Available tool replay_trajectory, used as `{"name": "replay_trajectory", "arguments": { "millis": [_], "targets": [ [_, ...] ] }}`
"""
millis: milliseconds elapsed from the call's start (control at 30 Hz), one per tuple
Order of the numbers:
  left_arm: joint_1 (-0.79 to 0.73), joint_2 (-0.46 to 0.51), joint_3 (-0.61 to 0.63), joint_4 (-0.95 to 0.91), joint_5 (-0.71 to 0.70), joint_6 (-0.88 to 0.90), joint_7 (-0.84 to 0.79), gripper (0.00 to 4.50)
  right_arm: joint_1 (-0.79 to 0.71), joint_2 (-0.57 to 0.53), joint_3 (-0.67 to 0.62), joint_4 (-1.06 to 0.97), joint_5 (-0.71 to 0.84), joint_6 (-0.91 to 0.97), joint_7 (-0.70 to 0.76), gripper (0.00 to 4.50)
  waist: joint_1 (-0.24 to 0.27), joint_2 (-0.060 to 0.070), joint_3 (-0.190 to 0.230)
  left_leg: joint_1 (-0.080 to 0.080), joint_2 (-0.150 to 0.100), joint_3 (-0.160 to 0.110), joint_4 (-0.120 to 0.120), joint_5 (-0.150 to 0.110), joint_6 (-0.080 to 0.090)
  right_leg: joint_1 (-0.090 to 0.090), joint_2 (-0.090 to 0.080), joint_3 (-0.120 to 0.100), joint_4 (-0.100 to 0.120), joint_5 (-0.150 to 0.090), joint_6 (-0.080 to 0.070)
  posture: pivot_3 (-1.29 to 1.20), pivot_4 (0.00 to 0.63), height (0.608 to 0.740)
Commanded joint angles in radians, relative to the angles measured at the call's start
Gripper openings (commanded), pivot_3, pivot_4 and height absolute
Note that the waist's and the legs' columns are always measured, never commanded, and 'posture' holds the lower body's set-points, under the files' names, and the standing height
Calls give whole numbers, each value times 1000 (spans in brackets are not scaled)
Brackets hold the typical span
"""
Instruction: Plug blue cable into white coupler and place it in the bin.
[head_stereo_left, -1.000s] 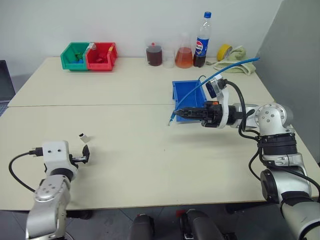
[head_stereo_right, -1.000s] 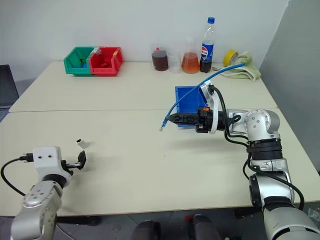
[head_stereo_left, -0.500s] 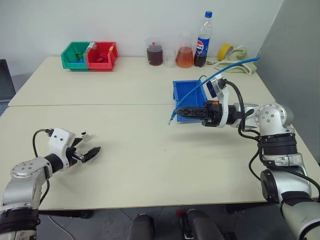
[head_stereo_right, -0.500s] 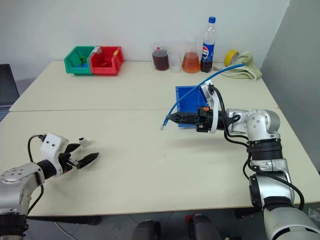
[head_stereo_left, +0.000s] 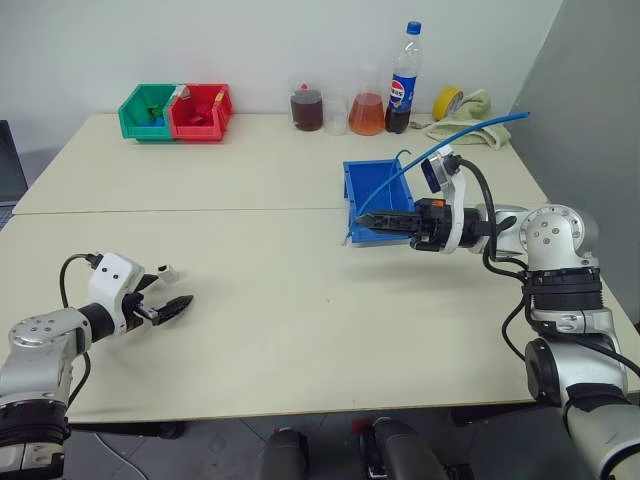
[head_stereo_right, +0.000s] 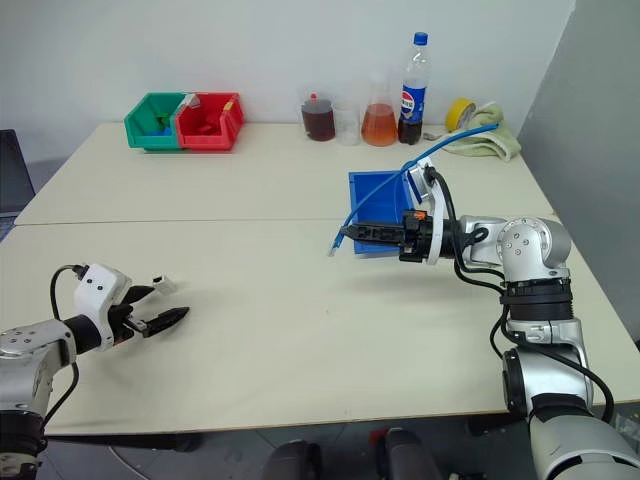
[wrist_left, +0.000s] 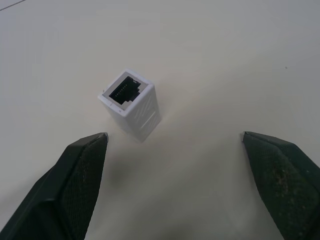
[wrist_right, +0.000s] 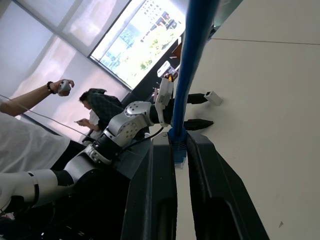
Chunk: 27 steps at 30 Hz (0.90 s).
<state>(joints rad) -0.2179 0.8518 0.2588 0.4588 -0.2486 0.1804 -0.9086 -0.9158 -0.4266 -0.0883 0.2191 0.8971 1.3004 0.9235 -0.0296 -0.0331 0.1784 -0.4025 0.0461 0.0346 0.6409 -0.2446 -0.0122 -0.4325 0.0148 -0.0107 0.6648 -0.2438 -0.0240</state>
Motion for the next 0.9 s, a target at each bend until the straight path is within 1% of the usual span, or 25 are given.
{"name": "replay_trajectory", "arguments": {
  "millis": [33, 133, 300, 467, 533, 700, 900],
  "targets": [
    [-56, 54, -16, 95, 38, -63, -40, 4490, -26, -2, -16, -17, 12, -9, 11, 78, 0, 0, 0, 0, 0, 0, 0, 0, 0, 0, 0, 0, 0, 0, 0, 0, 150, 740],
    [-137, 75, -44, 213, 60, -109, -93, 4490, -33, -2, -9, -9, 8, -12, 18, 78, -1, 0, 0, 0, 0, 0, 0, 0, 0, 0, 0, 0, 1, 0, 0, 0, 150, 740],
    [-280, 78, -106, 403, 112, -189, -179, 4490, -41, 2, -3, 0, 1, -15, 25, 78, 1, 0, 0, -2, 0, 0, 1, 0, 0, -2, 0, -1, 1, 0, 0, 0, 150, 740],
    [-395, 77, -167, 547, 165, -233, -267, 4490, -41, 2, -9, -6, 0, -14, 21, 78, 2, -1, 0, -11, -1, -1, 4, 0, 0, -10, 0, -2, 2, 1, -1, 0, 150, 740],
    [-419, 82, -192, 583, 189, -245, -299, 4490, -35, -1, -15, -15, 4, -10, 16, 78, 2, -1, 0, -11, -1, -1, 4, 0, 0, -10, 0, -2, 2, 2, -3, 0, 150, 740],
    [-467, 104, -228, 645, 235, -265, -335, 4490, -21, -4, -28, -30, 9, -8, 3, 78, 1, -1, 0, -11, -1, -1, 5, 0, 0, -10, 0, -2, 2, 2, -3, 0, 150, 740],
    [-503, 115, -243, 701, 265, -295, -333, 4490, -11, -4, -36, -39, 10, -7, -6, 78, -2, -1, 0, -10, -1, 0, 6, 0, 0, -12, 0, -1, 9, 1, -2, 0, 150, 740]
  ]
}}
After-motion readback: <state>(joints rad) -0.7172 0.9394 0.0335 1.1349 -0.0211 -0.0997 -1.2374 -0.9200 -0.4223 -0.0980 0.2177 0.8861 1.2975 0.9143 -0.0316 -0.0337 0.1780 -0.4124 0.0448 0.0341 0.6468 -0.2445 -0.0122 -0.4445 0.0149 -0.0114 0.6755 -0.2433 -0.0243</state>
